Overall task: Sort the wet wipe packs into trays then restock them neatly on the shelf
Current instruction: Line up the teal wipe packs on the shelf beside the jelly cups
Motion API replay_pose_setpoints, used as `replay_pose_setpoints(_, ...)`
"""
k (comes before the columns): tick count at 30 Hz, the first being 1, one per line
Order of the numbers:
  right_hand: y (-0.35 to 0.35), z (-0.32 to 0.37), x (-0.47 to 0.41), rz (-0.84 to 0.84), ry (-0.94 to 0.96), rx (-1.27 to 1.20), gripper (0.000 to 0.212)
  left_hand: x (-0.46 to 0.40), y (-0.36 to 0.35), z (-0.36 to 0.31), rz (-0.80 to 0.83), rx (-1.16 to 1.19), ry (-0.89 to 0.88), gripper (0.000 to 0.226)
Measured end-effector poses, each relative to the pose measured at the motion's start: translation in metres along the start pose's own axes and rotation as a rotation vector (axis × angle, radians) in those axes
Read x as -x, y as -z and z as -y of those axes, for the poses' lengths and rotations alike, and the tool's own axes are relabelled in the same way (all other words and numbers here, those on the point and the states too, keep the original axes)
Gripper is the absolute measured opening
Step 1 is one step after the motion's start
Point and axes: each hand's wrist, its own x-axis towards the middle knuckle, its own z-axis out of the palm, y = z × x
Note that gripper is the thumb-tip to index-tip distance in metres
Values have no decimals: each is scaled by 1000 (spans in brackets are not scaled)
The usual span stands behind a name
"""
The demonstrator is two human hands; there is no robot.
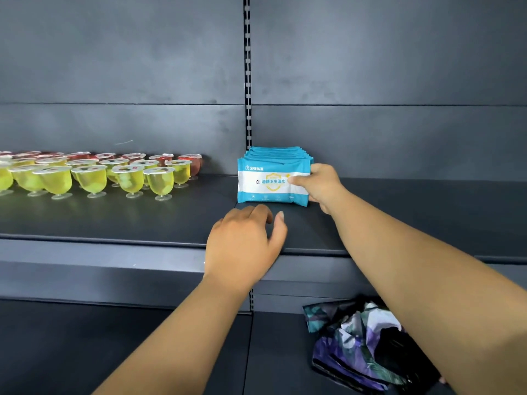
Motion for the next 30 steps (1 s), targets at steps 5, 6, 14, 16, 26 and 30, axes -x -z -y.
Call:
replay_pose_setpoints(5, 1, -1, -3, -37, 18, 81, 24, 0, 0, 0, 19, 13, 12, 40)
replay_pose_setpoints(6, 1, -1, -2, -41, 26, 103, 26, 1, 0, 0, 15, 13, 12, 40)
replay_pose_setpoints(14, 22, 1, 24, -144, 29, 352, 39, -1, 3, -1, 74, 49, 44, 33)
replay_pose_setpoints(16, 36, 4, 41, -160, 79, 385, 41, -2, 4, -3, 87, 43, 31, 39)
replay_pose_setpoints(26, 128, -59, 169, -205, 924, 621, 27, 69, 16, -73, -45, 25, -189, 32)
replay_pose_setpoints(30, 155, -129, 208, -82, 956, 688, 34, 141, 0, -111, 54, 40, -223, 31)
